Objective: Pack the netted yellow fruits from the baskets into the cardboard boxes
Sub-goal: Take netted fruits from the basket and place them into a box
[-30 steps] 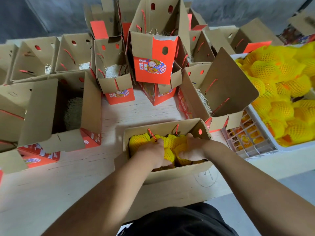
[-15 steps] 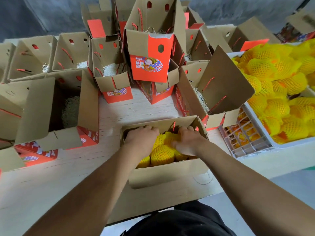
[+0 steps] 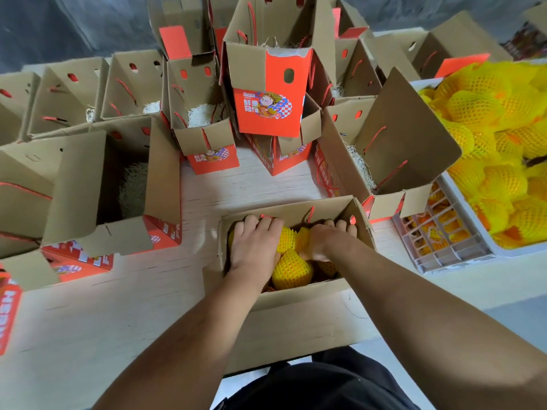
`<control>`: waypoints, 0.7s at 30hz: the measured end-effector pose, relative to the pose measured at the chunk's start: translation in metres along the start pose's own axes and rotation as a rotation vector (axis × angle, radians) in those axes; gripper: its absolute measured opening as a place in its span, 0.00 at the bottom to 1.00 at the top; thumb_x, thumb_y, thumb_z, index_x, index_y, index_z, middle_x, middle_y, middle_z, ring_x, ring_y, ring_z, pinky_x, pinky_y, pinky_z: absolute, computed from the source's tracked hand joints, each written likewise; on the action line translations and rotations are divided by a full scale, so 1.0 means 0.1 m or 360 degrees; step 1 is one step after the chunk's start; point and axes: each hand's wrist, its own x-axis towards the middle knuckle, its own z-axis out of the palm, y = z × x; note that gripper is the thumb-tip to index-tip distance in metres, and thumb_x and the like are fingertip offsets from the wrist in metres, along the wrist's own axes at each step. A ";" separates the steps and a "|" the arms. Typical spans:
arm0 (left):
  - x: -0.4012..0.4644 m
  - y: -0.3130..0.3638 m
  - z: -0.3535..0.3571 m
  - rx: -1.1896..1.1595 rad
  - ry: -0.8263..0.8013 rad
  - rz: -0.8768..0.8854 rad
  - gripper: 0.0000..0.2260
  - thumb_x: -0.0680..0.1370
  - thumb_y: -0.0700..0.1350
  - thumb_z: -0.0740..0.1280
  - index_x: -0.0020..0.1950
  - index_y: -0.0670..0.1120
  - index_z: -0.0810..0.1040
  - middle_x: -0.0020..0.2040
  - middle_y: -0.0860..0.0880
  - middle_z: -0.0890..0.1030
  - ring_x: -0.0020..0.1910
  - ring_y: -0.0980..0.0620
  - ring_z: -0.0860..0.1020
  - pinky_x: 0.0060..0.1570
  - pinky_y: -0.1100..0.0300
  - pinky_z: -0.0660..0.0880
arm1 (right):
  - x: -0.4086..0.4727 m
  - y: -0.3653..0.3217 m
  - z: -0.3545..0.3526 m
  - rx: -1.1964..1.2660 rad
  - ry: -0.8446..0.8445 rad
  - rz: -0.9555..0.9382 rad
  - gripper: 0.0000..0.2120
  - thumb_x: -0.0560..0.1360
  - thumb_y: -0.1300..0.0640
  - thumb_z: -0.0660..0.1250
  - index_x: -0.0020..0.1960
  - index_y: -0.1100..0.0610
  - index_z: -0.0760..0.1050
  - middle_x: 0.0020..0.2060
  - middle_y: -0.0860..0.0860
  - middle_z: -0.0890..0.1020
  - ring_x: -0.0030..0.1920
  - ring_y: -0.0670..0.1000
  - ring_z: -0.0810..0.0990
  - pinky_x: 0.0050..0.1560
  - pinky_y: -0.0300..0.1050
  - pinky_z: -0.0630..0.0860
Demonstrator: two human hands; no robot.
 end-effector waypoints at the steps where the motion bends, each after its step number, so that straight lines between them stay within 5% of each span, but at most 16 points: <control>1: -0.01 0.00 0.00 -0.0019 0.0016 0.0001 0.25 0.75 0.53 0.74 0.70 0.56 0.70 0.65 0.54 0.76 0.62 0.45 0.70 0.59 0.50 0.64 | 0.00 0.00 -0.02 -0.0018 -0.0034 0.0004 0.39 0.73 0.38 0.70 0.77 0.54 0.63 0.77 0.56 0.62 0.77 0.64 0.55 0.77 0.64 0.45; 12: 0.03 -0.05 0.02 0.0059 -0.0057 0.0031 0.16 0.77 0.59 0.70 0.57 0.50 0.78 0.51 0.51 0.84 0.57 0.45 0.72 0.57 0.49 0.64 | -0.15 0.10 0.11 0.0180 0.0294 -0.0156 0.38 0.67 0.30 0.68 0.68 0.52 0.71 0.71 0.55 0.69 0.72 0.62 0.64 0.74 0.59 0.58; 16: 0.01 -0.07 0.02 0.0012 -0.0012 0.0084 0.13 0.79 0.59 0.67 0.55 0.51 0.79 0.48 0.50 0.84 0.58 0.45 0.73 0.57 0.49 0.64 | -0.20 0.10 0.11 0.0196 0.0364 -0.0217 0.27 0.68 0.31 0.66 0.56 0.49 0.70 0.55 0.51 0.77 0.67 0.59 0.71 0.70 0.60 0.59; 21: -0.08 -0.03 -0.03 -0.0175 -0.0179 0.0000 0.24 0.77 0.70 0.55 0.55 0.53 0.77 0.49 0.53 0.80 0.57 0.47 0.68 0.56 0.48 0.60 | -0.22 0.11 0.02 0.0252 0.0504 -0.0267 0.27 0.67 0.32 0.66 0.58 0.50 0.71 0.55 0.51 0.78 0.67 0.57 0.70 0.71 0.60 0.58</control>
